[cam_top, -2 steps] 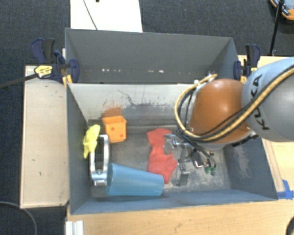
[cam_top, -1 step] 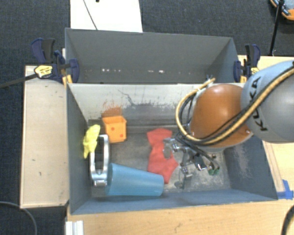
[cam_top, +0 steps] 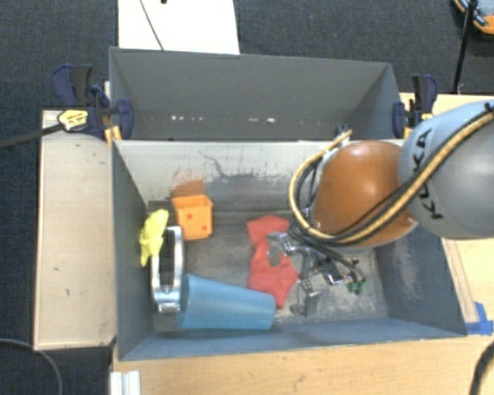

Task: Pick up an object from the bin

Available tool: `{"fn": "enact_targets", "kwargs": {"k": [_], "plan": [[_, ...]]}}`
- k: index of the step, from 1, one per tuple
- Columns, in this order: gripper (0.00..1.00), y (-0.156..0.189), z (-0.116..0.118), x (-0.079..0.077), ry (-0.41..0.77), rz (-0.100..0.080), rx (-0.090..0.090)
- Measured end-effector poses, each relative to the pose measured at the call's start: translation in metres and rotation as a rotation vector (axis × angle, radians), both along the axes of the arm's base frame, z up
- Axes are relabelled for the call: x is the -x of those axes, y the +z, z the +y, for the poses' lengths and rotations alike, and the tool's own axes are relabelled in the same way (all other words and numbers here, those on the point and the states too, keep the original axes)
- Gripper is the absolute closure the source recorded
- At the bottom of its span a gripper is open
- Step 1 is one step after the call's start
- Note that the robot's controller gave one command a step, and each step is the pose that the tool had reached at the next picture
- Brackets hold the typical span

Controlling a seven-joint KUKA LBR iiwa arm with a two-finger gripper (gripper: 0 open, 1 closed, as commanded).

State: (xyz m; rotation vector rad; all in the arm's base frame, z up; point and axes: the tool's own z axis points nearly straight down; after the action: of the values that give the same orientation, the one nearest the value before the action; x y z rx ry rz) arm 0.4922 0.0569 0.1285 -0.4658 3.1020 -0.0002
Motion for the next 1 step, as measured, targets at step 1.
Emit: {"fn": "enact_targets", "kwargs": {"k": [1], "plan": [[0.0,-0.0327,-0.0177,-0.0086,0.083,0.003,-0.001]]}}
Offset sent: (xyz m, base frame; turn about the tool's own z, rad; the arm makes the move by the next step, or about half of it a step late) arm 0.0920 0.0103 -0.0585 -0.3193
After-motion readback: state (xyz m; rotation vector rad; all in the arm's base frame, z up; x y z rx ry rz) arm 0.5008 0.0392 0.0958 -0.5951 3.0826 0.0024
